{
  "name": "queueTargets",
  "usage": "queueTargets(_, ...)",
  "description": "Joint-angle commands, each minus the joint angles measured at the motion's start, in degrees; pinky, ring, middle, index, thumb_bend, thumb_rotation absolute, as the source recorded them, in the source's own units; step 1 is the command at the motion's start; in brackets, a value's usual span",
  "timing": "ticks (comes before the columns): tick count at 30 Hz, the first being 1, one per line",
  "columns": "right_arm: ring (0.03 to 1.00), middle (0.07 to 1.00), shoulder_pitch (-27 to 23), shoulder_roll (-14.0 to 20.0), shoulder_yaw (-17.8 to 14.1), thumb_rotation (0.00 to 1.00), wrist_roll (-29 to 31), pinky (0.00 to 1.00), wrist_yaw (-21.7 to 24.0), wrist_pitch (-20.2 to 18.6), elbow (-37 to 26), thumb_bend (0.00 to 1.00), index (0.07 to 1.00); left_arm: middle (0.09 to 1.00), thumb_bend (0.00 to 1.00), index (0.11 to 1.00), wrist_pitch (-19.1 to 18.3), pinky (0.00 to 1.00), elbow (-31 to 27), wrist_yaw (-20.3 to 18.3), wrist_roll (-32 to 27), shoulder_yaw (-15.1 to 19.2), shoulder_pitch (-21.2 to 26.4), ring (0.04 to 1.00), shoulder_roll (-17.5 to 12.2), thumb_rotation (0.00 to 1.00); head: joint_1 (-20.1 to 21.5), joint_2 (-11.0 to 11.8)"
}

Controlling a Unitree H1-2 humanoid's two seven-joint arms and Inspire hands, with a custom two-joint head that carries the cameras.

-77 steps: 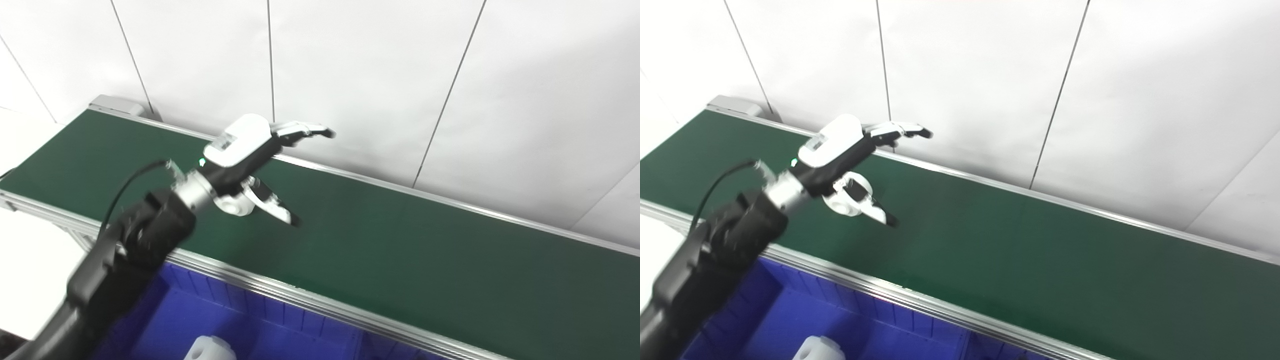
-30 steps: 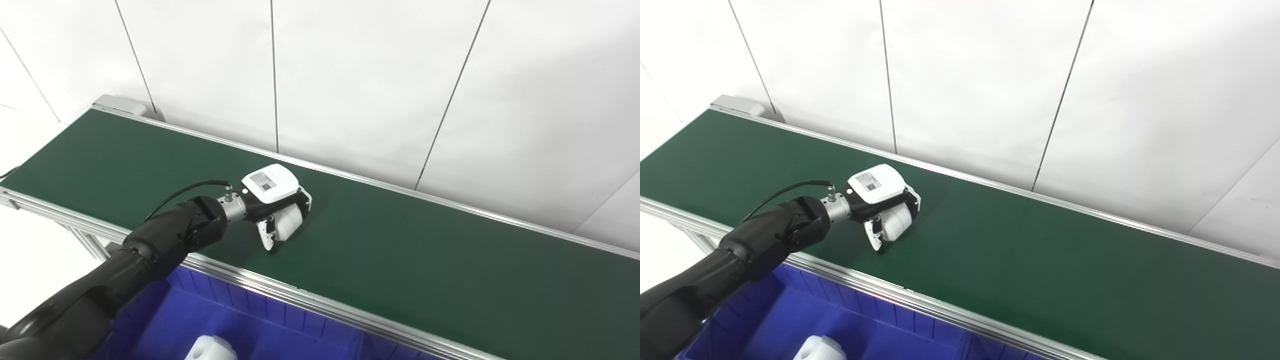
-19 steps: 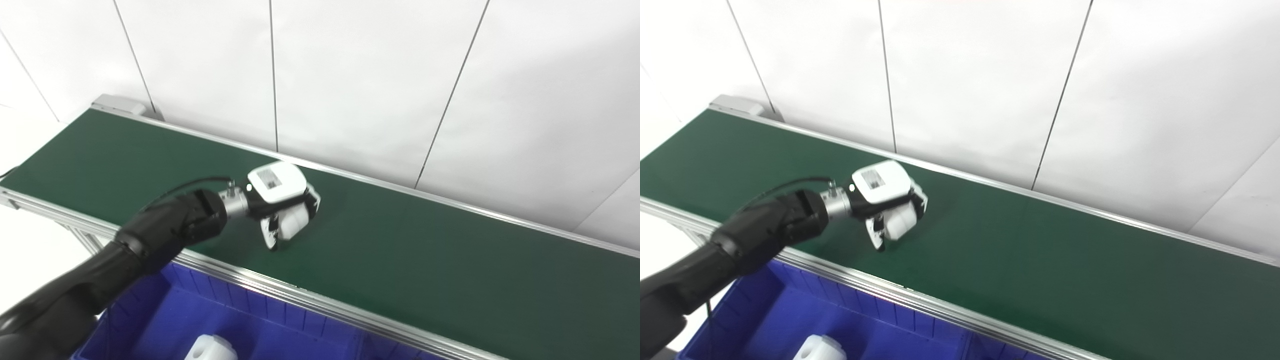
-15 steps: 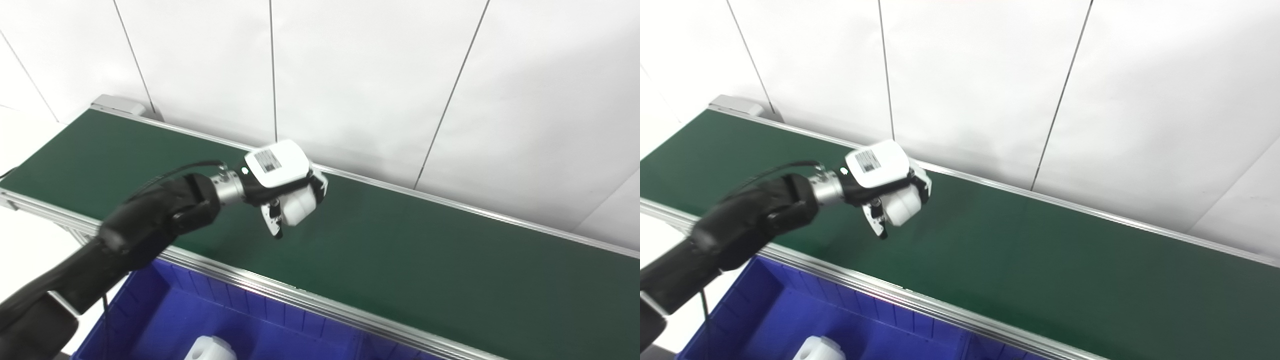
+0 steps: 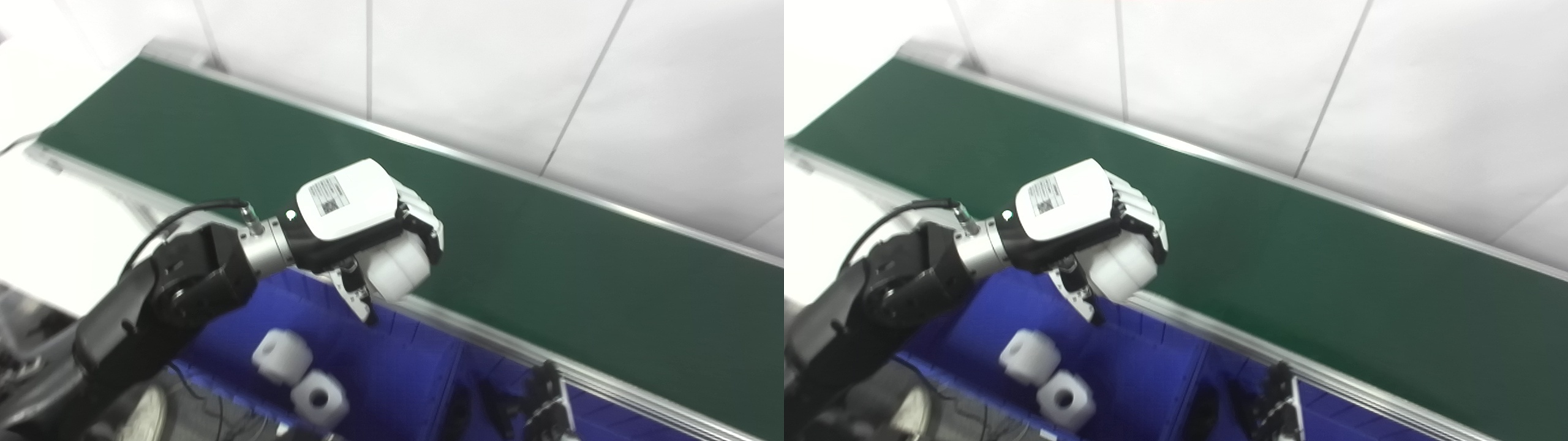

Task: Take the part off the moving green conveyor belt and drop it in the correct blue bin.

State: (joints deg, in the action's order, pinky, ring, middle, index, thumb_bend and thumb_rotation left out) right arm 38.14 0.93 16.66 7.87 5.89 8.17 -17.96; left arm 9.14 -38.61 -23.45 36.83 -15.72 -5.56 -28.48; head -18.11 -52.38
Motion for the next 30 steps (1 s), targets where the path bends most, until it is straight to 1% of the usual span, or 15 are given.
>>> queueTargets(1,1.000,0.971,0.4,0.1,0.0,0.88,1.2,1.00,0.4,-1.7,-3.0,0.78,1.000,0.506,0.50,0.505,-0.1,0.38,-2.0,0.2,1.6,0.4,-2.6,0.418,0.8,0.00,0.0,0.0)
queueTargets(2,1.000,0.970,0.2,0.4,-0.1,0.88,1.3,1.00,0.5,-2.3,-3.7,0.78,1.000,0.507,0.50,0.504,0.0,0.39,-1.7,0.4,3.0,0.3,-5.3,0.419,1.9,0.00,0.0,-0.7)
queueTargets(5,0.995,0.963,-0.5,1.0,-0.5,0.87,1.4,1.00,0.7,-3.4,-4.6,0.77,1.000,0.506,0.50,0.495,1.5,0.40,1.6,2.5,6.1,-0.3,-10.9,0.431,5.0,0.00,-0.1,-0.6)
queueTargets(8,0.993,0.962,-0.9,1.1,-0.6,0.85,2.3,1.00,0.9,-3.9,-4.4,0.77,1.000,0.492,0.50,0.511,3.9,0.39,8.6,5.0,9.9,-1.5,-12.9,0.424,6.3,0.00,0.1,-0.1)
queueTargets(10,0.993,0.961,-1.1,1.0,-0.5,0.84,2.3,1.00,1.0,-3.7,-4.0,0.78,1.000,0.499,0.50,0.509,4.7,0.40,12.4,5.9,11.7,-2.1,-13.0,0.419,6.6,0.00,0.7,0.2)
queueTargets(13,0.992,0.959,-1.1,0.7,-0.1,0.84,1.9,1.00,0.9,-3.3,-3.6,0.77,1.000,0.513,0.50,0.490,7.4,0.41,19.5,10.4,14.1,-3.1,-10.8,0.433,7.8,0.00,1.9,0.5)
queueTargets(14,0.987,0.954,-1.0,0.6,0.0,0.84,1.7,0.99,0.8,-3.3,-3.6,0.77,1.000,0.511,0.50,0.496,8.0,0.40,21.3,11.8,14.9,-3.4,-10.0,0.426,8.3,0.00,1.9,0.5)
queueTargets(17,0.984,0.949,-0.8,0.3,0.4,0.82,1.7,0.98,0.7,-3.1,-3.6,0.77,1.000,0.494,0.50,0.519,8.1,0.37,25.5,15.8,17.5,-4.1,-8.6,0.402,9.6,0.00,2.4,0.8)
queueTargets(21,0.977,0.942,-0.5,0.0,0.7,0.82,1.5,0.98,0.6,-2.9,-3.7,0.77,1.000,0.492,0.50,0.529,7.2,0.36,28.5,19.9,20.9,-4.8,-7.8,0.392,10.7,0.00,2.8,1.0)
queueTargets(23,0.975,0.941,-0.3,-0.1,0.9,0.82,1.2,0.97,0.6,-3.0,-4.0,0.77,1.000,0.490,0.50,0.530,6.8,0.35,30.7,22.7,22.8,-5.3,-7.1,0.391,11.4,0.00,3.1,1.0)
queueTargets(26,0.974,0.941,-0.1,-0.1,1.1,0.82,0.4,0.96,0.6,-2.9,-4.0,0.77,1.000,0.483,0.50,0.537,6.7,0.34,33.2,26.3,24.1,-6.0,-6.5,0.384,12.0,0.00,3.7,0.9)
queueTargets(27,0.970,0.939,-0.1,-0.1,1.1,0.82,0.3,0.96,0.6,-2.9,-4.0,0.77,1.000,0.487,0.50,0.531,6.8,0.36,33.6,27.2,24.4,-6.2,-6.3,0.397,12.1,0.00,3.8,0.9)
queueTargets(28,0.969,0.938,0.0,-0.2,1.2,0.82,0.1,0.96,0.5,-2.9,-4.0,0.77,1.000,0.489,0.50,0.529,7.0,0.37,33.3,27.2,24.0,-6.4,-6.5,0.402,11.9,0.00,4.1,0.9)
queueTargets(29,0.964,0.936,0.1,-0.3,1.2,0.81,0.0,0.95,0.4,-3.0,-4.1,0.77,1.000,0.495,0.52,0.503,7.1,0.43,33.0,27.1,23.6,-6.4,-6.6,0.488,11.7,0.00,4.1,0.9)
queueTargets(30,0.964,0.936,0.1,-0.4,1.2,0.81,-0.3,0.95,0.3,-3.0,-4.1,0.77,1.000,0.496,0.52,0.500,6.8,0.44,31.9,25.6,22.9,-6.5,-6.8,0.497,11.3,0.00,4.4,0.8)
